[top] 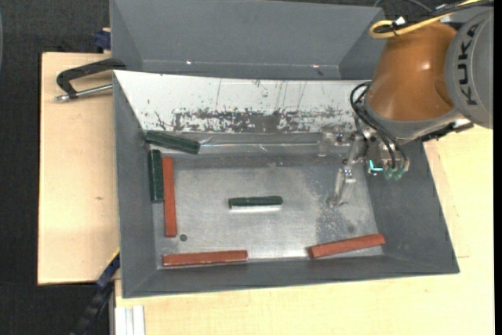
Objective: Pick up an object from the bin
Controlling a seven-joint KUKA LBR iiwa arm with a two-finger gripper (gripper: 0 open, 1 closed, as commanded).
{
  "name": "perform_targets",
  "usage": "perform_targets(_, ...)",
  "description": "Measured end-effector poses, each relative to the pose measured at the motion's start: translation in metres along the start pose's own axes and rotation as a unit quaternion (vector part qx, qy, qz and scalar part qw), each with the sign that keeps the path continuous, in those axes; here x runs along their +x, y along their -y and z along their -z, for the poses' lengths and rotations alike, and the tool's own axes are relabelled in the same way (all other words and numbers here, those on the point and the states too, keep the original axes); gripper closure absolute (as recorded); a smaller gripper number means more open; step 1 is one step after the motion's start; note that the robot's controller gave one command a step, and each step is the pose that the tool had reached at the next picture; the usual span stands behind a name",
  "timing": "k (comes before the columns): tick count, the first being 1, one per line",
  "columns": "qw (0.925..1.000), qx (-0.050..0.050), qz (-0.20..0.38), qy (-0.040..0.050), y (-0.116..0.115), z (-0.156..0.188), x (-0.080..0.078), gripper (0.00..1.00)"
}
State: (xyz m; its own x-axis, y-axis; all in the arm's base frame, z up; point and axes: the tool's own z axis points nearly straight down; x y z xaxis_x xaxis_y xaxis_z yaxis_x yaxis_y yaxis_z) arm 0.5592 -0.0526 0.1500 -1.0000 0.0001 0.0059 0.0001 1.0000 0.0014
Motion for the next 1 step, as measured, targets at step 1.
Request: perform_targets(1,1.0000,0.000,0.000,0.0042,-0.0001,0.0044,-0.0019,0.00)
